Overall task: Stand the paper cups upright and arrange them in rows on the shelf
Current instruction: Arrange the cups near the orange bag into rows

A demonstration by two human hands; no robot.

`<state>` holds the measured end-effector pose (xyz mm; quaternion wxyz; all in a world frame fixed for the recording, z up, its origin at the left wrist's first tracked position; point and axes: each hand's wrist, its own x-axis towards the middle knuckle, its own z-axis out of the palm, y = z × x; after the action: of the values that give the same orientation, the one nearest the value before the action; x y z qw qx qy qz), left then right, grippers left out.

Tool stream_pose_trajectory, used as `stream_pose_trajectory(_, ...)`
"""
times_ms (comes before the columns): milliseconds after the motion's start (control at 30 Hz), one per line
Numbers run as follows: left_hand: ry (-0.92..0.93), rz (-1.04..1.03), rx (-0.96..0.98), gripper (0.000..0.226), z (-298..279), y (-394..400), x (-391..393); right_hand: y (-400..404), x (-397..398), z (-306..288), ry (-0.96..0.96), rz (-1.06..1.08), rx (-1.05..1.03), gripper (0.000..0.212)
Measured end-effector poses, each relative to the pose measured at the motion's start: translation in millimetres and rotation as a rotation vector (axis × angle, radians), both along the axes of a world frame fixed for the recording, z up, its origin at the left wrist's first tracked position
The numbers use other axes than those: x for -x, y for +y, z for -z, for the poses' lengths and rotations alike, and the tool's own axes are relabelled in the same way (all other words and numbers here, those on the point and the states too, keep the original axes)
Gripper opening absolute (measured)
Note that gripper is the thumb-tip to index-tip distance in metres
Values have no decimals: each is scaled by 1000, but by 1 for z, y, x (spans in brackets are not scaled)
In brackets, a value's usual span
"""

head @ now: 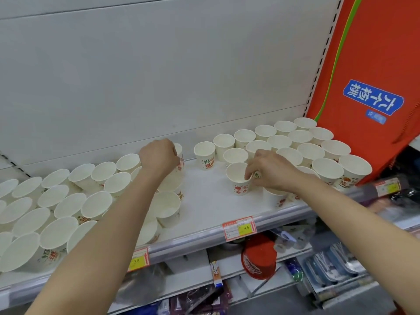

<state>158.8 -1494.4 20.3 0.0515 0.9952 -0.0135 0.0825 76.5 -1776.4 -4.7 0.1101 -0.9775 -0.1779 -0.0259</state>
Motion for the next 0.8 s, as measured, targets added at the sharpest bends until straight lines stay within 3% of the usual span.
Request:
stream_pose_trajectory(167,-133,74,191,9,-25,-16,36,8,-2,2,5,8,-35,26)
stream_pose_trajectory(300,-108,219,313,14,-25,-42,92,13,-1,6,-39,17,1,11)
stream_pose_trajectory(433,-53,421,278,13,1,-67,132,4,12,-1,-91,12,-105,11)
stream_pose_trajectory(600,-72,542,219,17,21,-84,139,-8,33,-2,-346,-59,-341,19)
stream_pose_trajectory(700,-113,581,199,18,27,-89,140,-10,53,-1,-307,-179,-361,25)
stream_pose_trajectory(800,-168,600,237,19,31,-92,144,-14,63,5,-265,-208,-354,15)
